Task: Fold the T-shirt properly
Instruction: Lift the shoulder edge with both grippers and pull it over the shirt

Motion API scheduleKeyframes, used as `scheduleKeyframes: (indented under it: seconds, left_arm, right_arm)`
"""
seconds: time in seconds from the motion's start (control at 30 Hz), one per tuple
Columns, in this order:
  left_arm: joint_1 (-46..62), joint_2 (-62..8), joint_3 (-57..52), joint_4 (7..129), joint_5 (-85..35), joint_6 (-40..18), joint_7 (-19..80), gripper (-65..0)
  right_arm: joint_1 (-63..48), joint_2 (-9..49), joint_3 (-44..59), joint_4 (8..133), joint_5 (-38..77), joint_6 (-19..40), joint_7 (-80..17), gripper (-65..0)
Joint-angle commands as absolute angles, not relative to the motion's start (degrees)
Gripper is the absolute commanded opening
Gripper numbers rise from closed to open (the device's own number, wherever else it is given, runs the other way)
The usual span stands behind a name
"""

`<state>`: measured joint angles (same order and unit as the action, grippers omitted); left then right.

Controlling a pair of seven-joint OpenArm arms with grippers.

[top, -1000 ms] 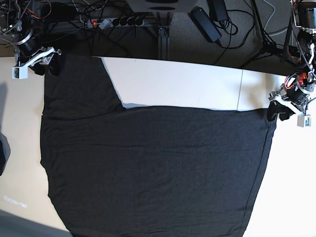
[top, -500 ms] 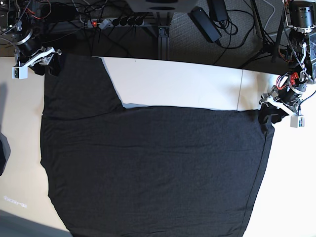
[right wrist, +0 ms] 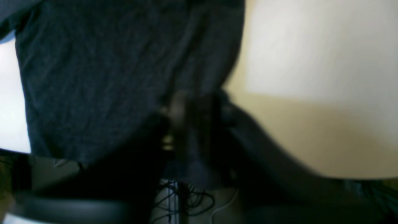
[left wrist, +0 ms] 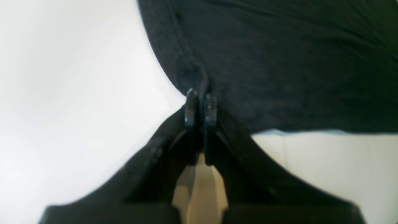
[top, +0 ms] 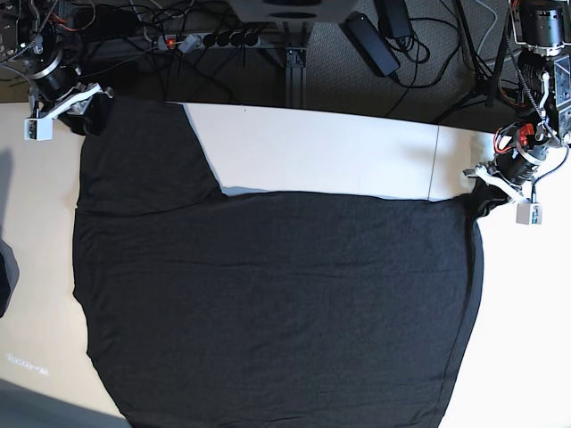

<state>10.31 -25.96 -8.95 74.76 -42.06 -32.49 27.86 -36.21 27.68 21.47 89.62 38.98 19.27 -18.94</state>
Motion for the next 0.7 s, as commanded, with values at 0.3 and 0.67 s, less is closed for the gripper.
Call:
scheduleKeyframes:
  seconds: [0.3, 0.67]
  left_arm:
    - [9.8, -26.6, -8.9, 75.0, -41.1, -38.5, 29.8, -65.0]
    - [12.4, -29.5, -9.5, 75.0, -47.0, -40.0, 32.6, -65.0]
  right_arm:
    - [-36.5, 28.4, 21.8, 90.6, 34.8, 20.8, -18.9, -65.0]
    - [-37.0, 28.4, 26.1, 90.7, 38.3, 21.5, -24.5, -65.0]
